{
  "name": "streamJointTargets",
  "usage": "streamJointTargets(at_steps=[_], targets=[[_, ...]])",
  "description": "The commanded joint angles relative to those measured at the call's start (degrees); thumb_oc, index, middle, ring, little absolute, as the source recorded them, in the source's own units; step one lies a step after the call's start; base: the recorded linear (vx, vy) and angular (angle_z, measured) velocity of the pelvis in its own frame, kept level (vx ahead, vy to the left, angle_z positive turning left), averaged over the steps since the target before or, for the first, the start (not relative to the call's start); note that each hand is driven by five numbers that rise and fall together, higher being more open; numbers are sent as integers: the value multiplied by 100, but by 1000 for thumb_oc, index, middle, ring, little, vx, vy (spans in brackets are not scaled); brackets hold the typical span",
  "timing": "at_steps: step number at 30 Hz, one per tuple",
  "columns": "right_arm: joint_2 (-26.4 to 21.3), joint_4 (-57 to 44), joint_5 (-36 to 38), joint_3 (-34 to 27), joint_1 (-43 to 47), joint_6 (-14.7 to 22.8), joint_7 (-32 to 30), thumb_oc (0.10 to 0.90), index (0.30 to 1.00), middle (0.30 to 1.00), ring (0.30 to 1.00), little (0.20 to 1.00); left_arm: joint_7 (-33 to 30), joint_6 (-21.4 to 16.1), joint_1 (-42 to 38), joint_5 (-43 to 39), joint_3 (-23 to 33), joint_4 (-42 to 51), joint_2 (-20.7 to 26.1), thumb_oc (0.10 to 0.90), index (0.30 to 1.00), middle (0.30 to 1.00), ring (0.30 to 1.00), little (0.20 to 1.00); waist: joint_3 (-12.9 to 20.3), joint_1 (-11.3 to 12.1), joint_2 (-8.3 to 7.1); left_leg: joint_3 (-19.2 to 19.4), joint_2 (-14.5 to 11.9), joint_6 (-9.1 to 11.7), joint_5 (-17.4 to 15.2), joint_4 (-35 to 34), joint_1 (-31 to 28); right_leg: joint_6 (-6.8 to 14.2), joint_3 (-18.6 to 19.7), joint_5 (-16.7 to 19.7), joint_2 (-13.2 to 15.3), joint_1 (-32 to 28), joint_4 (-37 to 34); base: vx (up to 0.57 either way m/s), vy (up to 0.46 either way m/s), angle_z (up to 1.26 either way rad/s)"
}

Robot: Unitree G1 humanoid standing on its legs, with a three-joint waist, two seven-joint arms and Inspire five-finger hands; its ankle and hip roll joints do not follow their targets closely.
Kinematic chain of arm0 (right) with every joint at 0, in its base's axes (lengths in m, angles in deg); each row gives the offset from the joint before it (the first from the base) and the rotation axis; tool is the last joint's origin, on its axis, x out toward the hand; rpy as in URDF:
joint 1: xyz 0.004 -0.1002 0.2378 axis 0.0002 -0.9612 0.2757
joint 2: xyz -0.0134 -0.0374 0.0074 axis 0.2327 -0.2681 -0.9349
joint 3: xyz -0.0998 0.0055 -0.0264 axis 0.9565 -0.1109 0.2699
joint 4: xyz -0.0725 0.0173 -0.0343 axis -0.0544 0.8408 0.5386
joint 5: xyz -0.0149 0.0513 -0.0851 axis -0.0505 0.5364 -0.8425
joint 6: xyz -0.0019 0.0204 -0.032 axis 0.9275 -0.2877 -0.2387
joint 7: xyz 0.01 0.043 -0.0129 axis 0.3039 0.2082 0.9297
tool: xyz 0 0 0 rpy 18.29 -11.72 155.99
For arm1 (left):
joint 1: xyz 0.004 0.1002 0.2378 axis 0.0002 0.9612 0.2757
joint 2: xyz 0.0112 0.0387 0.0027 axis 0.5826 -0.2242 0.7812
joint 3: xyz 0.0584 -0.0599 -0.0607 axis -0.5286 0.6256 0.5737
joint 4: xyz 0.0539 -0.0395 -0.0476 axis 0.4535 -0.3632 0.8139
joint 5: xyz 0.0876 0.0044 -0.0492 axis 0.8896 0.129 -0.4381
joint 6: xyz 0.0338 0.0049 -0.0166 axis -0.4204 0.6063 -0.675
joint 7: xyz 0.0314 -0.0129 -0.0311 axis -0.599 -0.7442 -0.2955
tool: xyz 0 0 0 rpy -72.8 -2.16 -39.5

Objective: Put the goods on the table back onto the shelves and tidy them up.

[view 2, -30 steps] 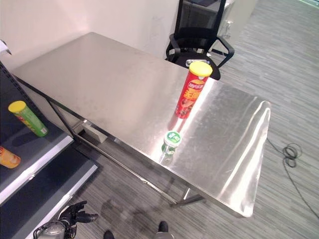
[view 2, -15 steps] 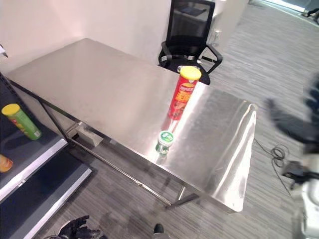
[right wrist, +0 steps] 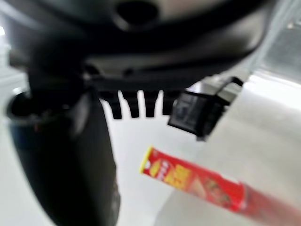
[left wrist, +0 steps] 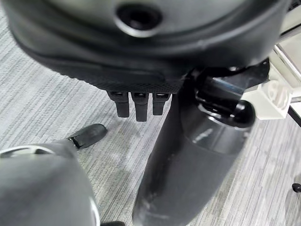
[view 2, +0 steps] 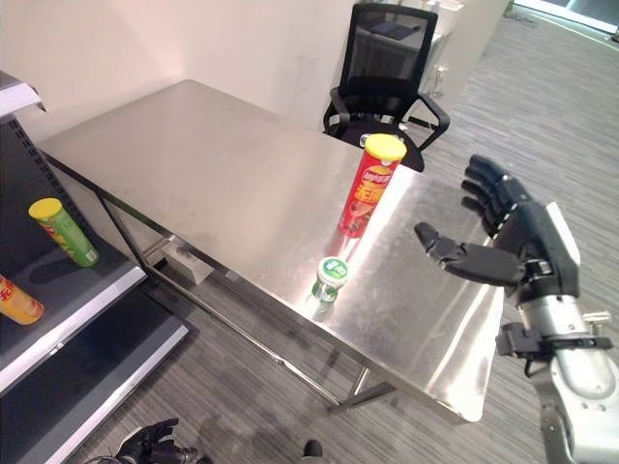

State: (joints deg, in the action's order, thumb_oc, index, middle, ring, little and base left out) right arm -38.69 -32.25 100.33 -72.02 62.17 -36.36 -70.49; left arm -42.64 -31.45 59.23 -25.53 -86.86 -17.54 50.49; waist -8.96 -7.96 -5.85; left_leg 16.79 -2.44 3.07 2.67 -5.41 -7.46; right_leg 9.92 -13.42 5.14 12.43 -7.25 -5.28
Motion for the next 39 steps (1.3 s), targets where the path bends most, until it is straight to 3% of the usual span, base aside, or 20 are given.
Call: streamJointTargets(at_steps=[1,4,10,18,21,39], targets=[[-570,-461,360,-299,696,233,305,800,900,900,900,900,126,-253,-507,156,11,-43,47,800,900,900,900,900,91,216,144,-126,-142,105,-615,41,-327,420,-104,346,235,379,50,0,0,0],[-491,-510,382,-209,622,179,373,800,900,900,900,900,122,-256,-484,155,12,-35,41,800,900,900,900,900,89,217,148,-123,-141,104,-614,41,-324,416,-105,348,236,379,45,0,0,0],[-528,-404,-633,277,590,70,306,800,900,900,900,900,102,-240,-502,269,-1,-104,-2,800,900,900,900,900,40,256,170,-127,-141,94,-591,41,-301,401,-76,357,225,407,30,-3,-5,-2],[-524,-432,-722,300,575,44,339,800,900,900,900,900,92,-240,-492,270,12,-91,-1,800,900,900,900,900,30,261,175,-131,-140,93,-585,41,-293,399,-83,358,227,411,30,-1,-1,-3],[-721,-285,-1587,489,504,13,263,800,900,900,900,900,35,-235,-522,327,21,-53,19,800,900,900,900,900,-4,311,173,-187,-136,94,-554,41,-233,395,-129,344,232,420,32,0,0,0],[-783,-132,-1822,909,567,-32,368,800,900,900,900,900,51,-238,-439,321,-31,133,86,800,900,900,900,900,-67,429,203,-413,-107,103,-500,41,-112,373,-321,258,274,316,59,4,-9,8]])
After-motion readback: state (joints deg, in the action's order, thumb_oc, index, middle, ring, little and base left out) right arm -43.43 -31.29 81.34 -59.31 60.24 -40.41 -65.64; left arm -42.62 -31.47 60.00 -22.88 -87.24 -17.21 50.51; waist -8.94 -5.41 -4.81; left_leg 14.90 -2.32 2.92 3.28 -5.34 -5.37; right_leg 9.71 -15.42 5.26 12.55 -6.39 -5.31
